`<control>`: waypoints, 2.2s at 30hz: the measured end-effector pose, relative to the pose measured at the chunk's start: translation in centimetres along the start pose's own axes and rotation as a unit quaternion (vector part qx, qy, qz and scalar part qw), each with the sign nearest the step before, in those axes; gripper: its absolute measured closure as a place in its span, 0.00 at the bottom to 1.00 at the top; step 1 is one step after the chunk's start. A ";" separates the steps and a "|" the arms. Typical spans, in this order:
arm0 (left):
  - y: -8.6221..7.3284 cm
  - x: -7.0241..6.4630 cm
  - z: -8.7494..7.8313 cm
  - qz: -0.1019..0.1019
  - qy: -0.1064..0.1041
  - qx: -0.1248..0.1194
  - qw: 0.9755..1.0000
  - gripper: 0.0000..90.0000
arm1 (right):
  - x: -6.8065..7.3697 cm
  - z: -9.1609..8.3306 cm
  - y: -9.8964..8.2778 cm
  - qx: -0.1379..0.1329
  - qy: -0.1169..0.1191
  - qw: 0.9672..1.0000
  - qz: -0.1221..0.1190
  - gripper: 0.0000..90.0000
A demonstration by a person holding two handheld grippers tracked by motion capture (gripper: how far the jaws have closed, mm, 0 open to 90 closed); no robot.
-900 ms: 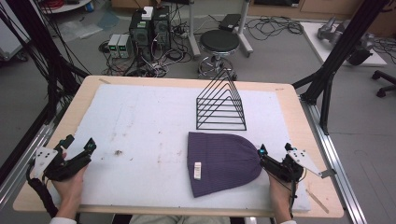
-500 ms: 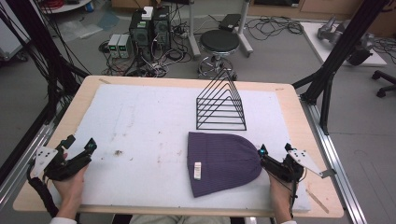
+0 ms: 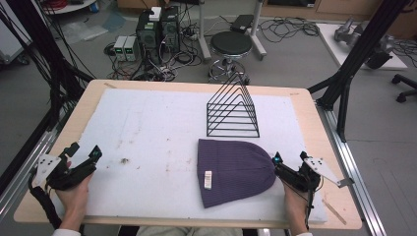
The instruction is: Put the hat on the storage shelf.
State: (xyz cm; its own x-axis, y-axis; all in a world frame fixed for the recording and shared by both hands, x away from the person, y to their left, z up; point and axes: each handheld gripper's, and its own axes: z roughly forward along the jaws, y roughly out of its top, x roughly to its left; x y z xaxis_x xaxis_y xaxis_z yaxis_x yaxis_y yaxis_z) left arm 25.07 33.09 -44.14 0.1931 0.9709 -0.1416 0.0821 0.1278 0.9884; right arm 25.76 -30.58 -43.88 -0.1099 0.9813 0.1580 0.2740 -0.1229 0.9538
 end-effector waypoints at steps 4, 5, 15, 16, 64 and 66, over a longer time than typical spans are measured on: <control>0.0 0.0 0.0 0.000 0.002 -0.003 1.000 0.24 | 0.0 0.0 0.1 0.003 0.005 1.000 0.004 0.07; 0.0 0.0 0.0 0.000 0.001 -0.004 1.000 0.24 | 0.0 -0.1 0.2 0.005 0.009 1.000 0.011 0.07; 0.0 0.0 -0.1 0.000 0.000 -0.004 1.000 0.24 | 0.3 -0.2 0.4 0.036 0.029 0.999 0.015 0.07; 0.0 0.0 0.0 0.000 0.000 -0.004 1.000 0.24 | 0.5 -0.1 0.4 0.043 0.025 0.999 0.007 0.07; -0.1 0.3 0.0 -0.011 0.000 0.002 1.000 0.24 | 4.6 1.3 -1.2 0.219 0.010 0.975 -0.033 0.07; -0.1 0.3 0.0 -0.010 0.000 0.001 1.000 0.24 | 4.7 1.3 -1.2 0.225 0.006 0.974 -0.026 0.07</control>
State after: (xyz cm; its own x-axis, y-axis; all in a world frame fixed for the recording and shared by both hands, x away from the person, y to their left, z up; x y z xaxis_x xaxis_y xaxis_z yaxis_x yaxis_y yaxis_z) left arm 25.11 33.40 -44.24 0.1914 0.9680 -0.1621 0.0880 0.1476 0.9851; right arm 26.14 -25.64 -44.62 -0.1443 0.9825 0.1181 0.6580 0.0062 0.7530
